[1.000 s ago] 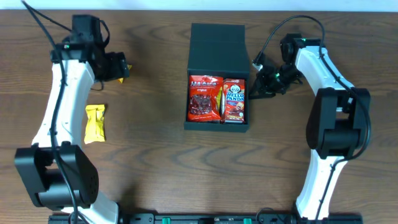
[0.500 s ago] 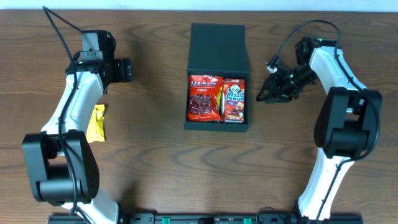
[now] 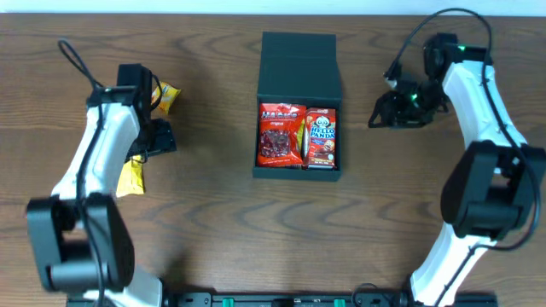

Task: Pack container
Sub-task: 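Grasp the long yellow candy packet with the left gripper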

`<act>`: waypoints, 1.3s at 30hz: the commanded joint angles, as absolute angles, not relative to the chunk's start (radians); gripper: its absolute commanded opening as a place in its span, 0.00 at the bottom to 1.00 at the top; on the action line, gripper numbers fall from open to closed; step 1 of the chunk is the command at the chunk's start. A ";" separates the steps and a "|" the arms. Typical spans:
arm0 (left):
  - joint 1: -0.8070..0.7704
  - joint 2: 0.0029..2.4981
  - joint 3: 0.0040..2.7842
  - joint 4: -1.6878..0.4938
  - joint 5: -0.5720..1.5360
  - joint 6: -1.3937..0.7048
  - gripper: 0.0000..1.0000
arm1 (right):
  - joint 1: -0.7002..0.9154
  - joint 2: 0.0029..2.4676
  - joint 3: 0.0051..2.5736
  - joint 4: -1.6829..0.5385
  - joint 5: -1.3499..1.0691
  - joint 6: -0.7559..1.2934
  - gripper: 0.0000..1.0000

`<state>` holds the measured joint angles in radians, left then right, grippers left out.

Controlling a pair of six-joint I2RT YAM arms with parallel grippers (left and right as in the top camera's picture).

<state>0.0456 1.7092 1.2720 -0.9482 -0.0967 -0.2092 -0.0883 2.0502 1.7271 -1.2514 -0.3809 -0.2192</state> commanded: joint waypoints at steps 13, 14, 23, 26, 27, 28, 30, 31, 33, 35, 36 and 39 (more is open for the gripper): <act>0.217 1.590 0.989 -0.648 -0.031 -0.167 0.95 | -0.104 2.014 1.747 -1.243 -0.347 -0.225 0.64; 0.216 1.597 0.988 -0.630 -0.033 -0.148 0.95 | -0.104 2.014 1.747 -1.244 -0.347 -0.226 0.64; 0.216 1.763 0.988 -0.580 -0.033 -0.100 0.95 | -0.104 2.014 1.747 -1.270 -0.347 -0.226 0.64; 0.216 1.790 0.988 -0.560 -0.033 -0.101 0.95 | -0.104 2.014 1.747 -1.277 -0.347 -0.226 0.64; 0.216 1.794 0.988 -0.555 -0.033 -0.101 0.95 | -0.104 2.014 1.747 -1.278 -0.347 -0.226 0.64; 0.216 1.794 0.988 -0.550 -0.033 -0.101 0.95 | -0.104 2.014 1.747 -1.279 -0.347 -0.225 0.64; 0.216 1.793 0.988 -0.542 -0.033 -0.101 0.97 | -0.104 2.014 1.747 -1.279 -0.347 -0.225 0.64; 0.216 1.793 0.989 -0.538 -0.033 -0.101 1.00 | -0.104 2.014 1.747 -1.279 -0.347 -0.225 0.64; 0.216 1.793 0.991 -0.534 -0.033 -0.105 0.93 | -0.104 2.014 1.747 -1.279 -0.347 -0.225 0.64; 0.216 1.793 0.994 -0.533 -0.033 -0.105 0.83 | -0.104 2.014 1.747 -1.279 -0.347 -0.225 0.64; 0.216 1.793 0.999 -0.534 -0.033 -0.105 0.78 | -0.104 2.014 1.747 -1.279 -0.347 -0.225 0.64; 0.216 1.793 1.011 -0.534 -0.033 -0.105 0.66 | -0.104 2.014 1.747 -1.279 -0.347 -0.225 0.64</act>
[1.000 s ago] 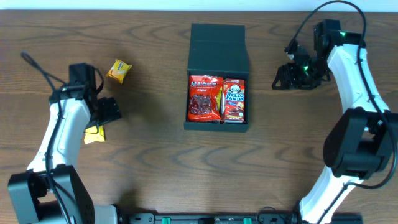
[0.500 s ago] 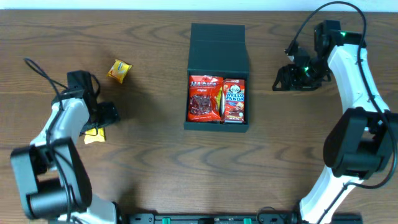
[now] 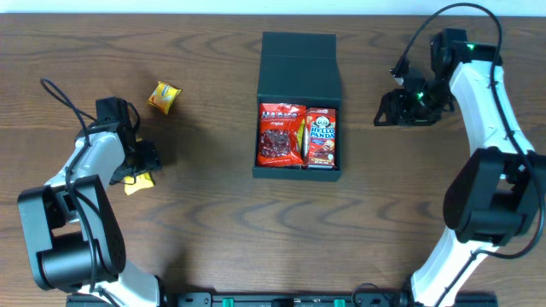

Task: Pack container
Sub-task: 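Grasp the long yellow candy packet with the left gripper, then lower the yellow packet into the box's left side and release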

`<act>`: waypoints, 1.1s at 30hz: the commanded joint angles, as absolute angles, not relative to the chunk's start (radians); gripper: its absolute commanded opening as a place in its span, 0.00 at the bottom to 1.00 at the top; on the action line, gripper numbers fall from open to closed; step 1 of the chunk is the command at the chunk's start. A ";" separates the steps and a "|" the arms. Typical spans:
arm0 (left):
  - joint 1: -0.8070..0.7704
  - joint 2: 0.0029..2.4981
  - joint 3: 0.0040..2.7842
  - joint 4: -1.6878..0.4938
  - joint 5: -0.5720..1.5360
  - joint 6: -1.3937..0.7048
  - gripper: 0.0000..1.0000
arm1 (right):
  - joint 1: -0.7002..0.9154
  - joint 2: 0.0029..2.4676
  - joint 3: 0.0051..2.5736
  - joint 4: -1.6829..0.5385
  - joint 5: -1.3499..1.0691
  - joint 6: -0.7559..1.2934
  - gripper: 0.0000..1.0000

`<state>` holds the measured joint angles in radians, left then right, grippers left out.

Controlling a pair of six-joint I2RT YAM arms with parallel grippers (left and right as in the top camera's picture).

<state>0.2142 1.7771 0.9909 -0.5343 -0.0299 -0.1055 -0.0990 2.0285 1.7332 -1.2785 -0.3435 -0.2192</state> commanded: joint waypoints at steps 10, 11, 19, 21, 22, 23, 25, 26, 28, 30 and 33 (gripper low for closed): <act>0.214 1.768 1.111 -0.581 -0.025 -0.120 0.31 | -0.121 1.985 1.891 -1.338 -0.347 -0.217 0.64; 0.212 1.764 1.130 -0.594 -0.025 -0.120 0.29 | -0.125 1.981 1.924 -1.349 -0.347 -0.217 0.65; 0.113 1.711 1.328 -0.704 -0.025 -0.106 0.26 | -0.181 1.929 2.189 -1.393 -0.324 -0.216 0.69; 0.054 1.695 1.363 -0.710 -0.025 -0.098 0.26 | -0.201 1.911 2.224 -1.392 -0.310 -0.217 0.71; 0.015 1.687 1.378 -0.710 -0.024 -0.097 0.27 | -0.212 1.901 2.236 -1.392 -0.310 -0.216 0.71; -0.034 1.680 1.394 -0.710 -0.024 -0.097 0.28 | -0.225 1.891 2.245 -1.392 -0.310 -0.216 0.72; -0.135 1.678 1.417 -0.709 0.001 -0.099 0.30 | -0.256 1.867 2.250 -1.390 -0.310 -0.213 0.72; -0.175 1.678 1.419 -0.705 0.023 -0.109 0.30 | -0.266 1.862 2.250 -1.390 -0.310 -0.213 0.72; -0.268 1.679 1.419 -0.702 0.070 -0.138 0.30 | -0.295 1.853 2.250 -1.395 -0.310 -0.202 0.73; -0.356 1.680 1.419 -0.704 0.072 -0.174 0.30 | -0.318 1.852 2.250 -1.402 -0.310 -0.187 0.73; -0.462 1.682 1.418 -0.693 0.067 -0.215 0.31 | -0.339 1.852 2.249 -1.403 -0.310 -0.187 0.73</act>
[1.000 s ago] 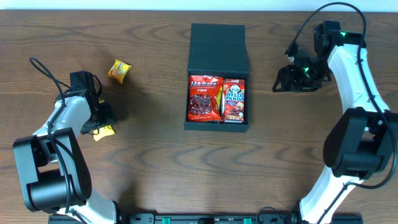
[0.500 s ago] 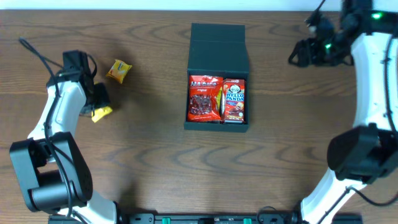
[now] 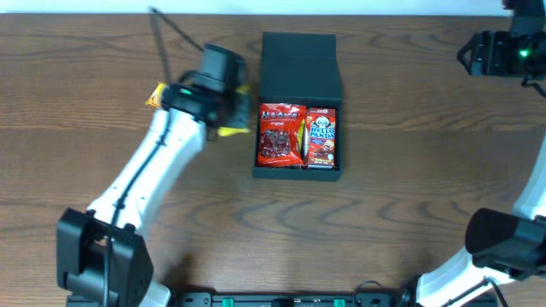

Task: Pack container
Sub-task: 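Lower the yellow packet into the box's left side and release, then move the left gripper to the small yellow Almond packet and grasp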

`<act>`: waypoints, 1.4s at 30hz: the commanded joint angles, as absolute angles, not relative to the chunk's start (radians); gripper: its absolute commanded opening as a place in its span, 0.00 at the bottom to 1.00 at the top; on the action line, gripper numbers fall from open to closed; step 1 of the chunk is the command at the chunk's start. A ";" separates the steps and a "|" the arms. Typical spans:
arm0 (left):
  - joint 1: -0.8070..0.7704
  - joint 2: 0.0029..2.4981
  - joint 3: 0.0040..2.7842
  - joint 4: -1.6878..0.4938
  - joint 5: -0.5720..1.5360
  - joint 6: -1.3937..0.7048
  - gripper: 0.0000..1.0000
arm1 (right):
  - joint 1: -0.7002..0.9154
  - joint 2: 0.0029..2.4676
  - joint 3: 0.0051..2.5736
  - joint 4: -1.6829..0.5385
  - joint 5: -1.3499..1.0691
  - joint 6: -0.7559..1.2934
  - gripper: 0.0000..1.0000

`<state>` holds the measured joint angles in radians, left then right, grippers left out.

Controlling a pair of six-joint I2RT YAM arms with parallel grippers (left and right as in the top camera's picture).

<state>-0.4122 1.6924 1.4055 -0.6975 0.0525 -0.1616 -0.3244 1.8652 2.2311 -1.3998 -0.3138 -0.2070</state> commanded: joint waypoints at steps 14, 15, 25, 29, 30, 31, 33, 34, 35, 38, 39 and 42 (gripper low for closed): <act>-0.609 1.871 1.417 -0.575 0.069 -0.278 0.35 | -0.346 1.852 2.249 -1.403 -0.311 -0.188 0.73; -0.609 1.872 1.417 -0.575 0.072 -0.278 0.34 | -0.346 1.852 2.249 -1.403 -0.311 -0.188 0.74; -0.608 1.851 1.505 -0.595 0.069 -0.272 0.36 | -0.346 1.852 2.249 -1.404 -0.318 -0.188 0.75; -0.606 1.810 1.649 -0.652 -0.087 -0.232 0.43 | -0.346 1.852 2.249 -1.405 -0.318 -0.187 0.75; -0.602 1.802 1.679 -0.664 -0.205 -0.232 0.46 | -0.346 1.852 2.249 -1.407 -0.318 -0.188 0.75; -0.596 1.799 1.691 -0.665 -0.297 -0.232 0.54 | -0.346 1.852 2.249 -1.409 -0.318 -0.188 0.75; -0.562 1.802 1.693 -0.658 -0.461 -0.231 0.69 | -0.346 1.852 2.249 -1.413 -0.318 -0.188 0.75; -0.532 1.809 1.689 -0.657 -0.477 -0.212 0.76 | -0.346 1.852 2.249 -1.416 -0.318 -0.187 0.76; -0.492 1.820 1.683 -0.659 -0.458 -0.189 0.85 | -0.345 1.852 2.249 -1.422 -0.318 -0.188 0.76; -0.371 1.850 1.668 -0.663 -0.348 -0.134 0.95 | -0.345 1.852 2.249 -1.433 -0.318 -0.188 0.76; -0.333 1.862 1.668 -0.666 -0.314 -0.122 0.96 | -0.345 1.852 2.249 -1.436 -0.318 -0.188 0.76; -0.195 1.905 1.668 -0.667 -0.147 -0.044 0.95 | -0.345 1.852 2.249 -1.440 -0.318 -0.188 0.77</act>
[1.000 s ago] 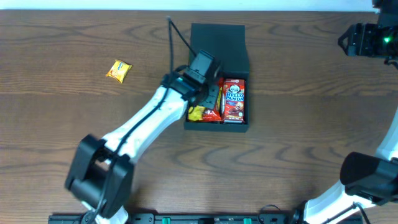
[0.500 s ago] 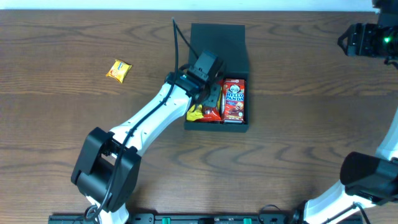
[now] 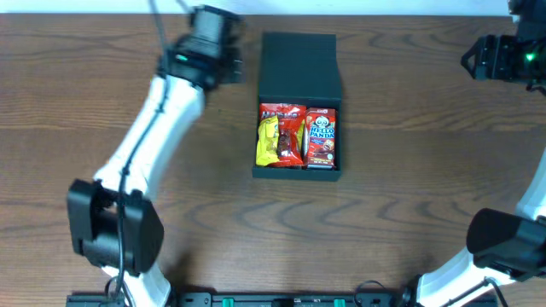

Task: Pack container
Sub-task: 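Move the left gripper to the small yellow Almond packet and grasp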

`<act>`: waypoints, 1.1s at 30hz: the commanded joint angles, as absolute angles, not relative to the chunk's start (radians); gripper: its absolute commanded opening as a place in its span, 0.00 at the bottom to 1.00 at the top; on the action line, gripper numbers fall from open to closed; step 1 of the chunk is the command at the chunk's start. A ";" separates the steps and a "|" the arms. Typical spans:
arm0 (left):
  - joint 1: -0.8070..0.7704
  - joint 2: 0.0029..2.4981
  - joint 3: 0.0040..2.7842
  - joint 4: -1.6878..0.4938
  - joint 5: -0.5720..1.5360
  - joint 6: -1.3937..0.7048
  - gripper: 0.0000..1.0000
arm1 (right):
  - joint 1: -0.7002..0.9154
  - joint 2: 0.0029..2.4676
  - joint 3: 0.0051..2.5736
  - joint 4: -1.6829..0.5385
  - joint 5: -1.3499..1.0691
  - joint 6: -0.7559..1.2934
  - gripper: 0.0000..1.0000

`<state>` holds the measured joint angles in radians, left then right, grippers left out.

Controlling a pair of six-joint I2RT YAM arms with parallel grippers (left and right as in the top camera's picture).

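Note:
The dark green box [image 3: 298, 170] lies open in the middle of the table, its lid [image 3: 299, 64] folded back. Inside are a red candy pack [image 3: 290, 128], a Hello Panda pack [image 3: 322, 136] and a yellow packet [image 3: 269, 141] lying on the red pack's left side. My left gripper [image 3: 229, 63] hovers by the lid's left edge, apart from the packet, holding nothing; its fingers are dark and blurred. At the far right edge my right gripper [image 3: 474, 60] holds nothing that I can see; its jaws are unclear.
The left arm [image 3: 145, 145] stretches diagonally from the near left across the left side of the table. The right arm [image 3: 533, 170] runs along the right edge. No loose snack shows on the bare wood.
The yellow packet has left my left gripper and now lies in the box on the red pack. The left gripper has moved up and back to beside the lid. The right arm barely moved.
My left gripper was over a yellow packet at the far left, with an orange snack near it. Then it was low on that packet. Then it held the packet just left of the box, the right arm having withdrawn. Now the packet is inside.

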<state>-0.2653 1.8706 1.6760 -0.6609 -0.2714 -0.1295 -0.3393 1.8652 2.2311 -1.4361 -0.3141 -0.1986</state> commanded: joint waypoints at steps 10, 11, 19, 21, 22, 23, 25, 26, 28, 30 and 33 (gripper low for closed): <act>0.036 2.063 1.668 -0.667 0.079 0.160 0.95 | -0.345 1.852 2.249 -1.460 -0.318 -0.187 0.77; 0.041 2.083 1.668 -0.656 0.078 0.170 0.95 | -0.345 1.852 2.249 -1.462 -0.318 -0.187 0.77; 0.046 2.200 1.668 -0.615 0.076 0.330 0.95 | -0.345 1.852 2.249 -1.494 -0.318 -0.187 0.78; 0.049 2.204 1.668 -0.611 0.075 0.339 0.95 | -0.345 1.852 2.249 -1.497 -0.318 -0.187 0.79; 0.053 2.204 1.668 -0.607 0.074 0.353 0.95 | -0.345 1.852 2.249 -1.497 -0.318 -0.187 0.79; 0.056 2.204 1.668 -0.604 0.073 0.363 0.95 | -0.345 1.852 2.249 -1.496 -0.318 -0.187 0.79; 0.068 2.204 1.668 -0.594 0.072 0.375 0.95 | -0.345 1.852 2.249 -1.497 -0.318 -0.187 0.79; 0.073 2.204 1.668 -0.590 0.072 0.375 0.95 | -0.345 1.852 2.249 -1.497 -0.318 -0.187 0.79; 0.083 2.204 1.668 -0.585 0.079 0.375 0.95 | -0.345 1.852 2.249 -1.497 -0.318 -0.187 0.79; 0.089 2.204 1.668 -0.582 0.089 0.376 0.95 | -0.345 1.852 2.249 -1.497 -0.318 -0.187 0.79; 0.094 2.204 1.668 -0.572 0.118 0.382 0.95 | -0.345 1.852 2.249 -1.497 -0.318 -0.187 0.79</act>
<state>0.0891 2.2013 1.6699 -0.5781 0.0849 0.3611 -0.3393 1.8652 2.2311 -1.4956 -0.3141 -0.1986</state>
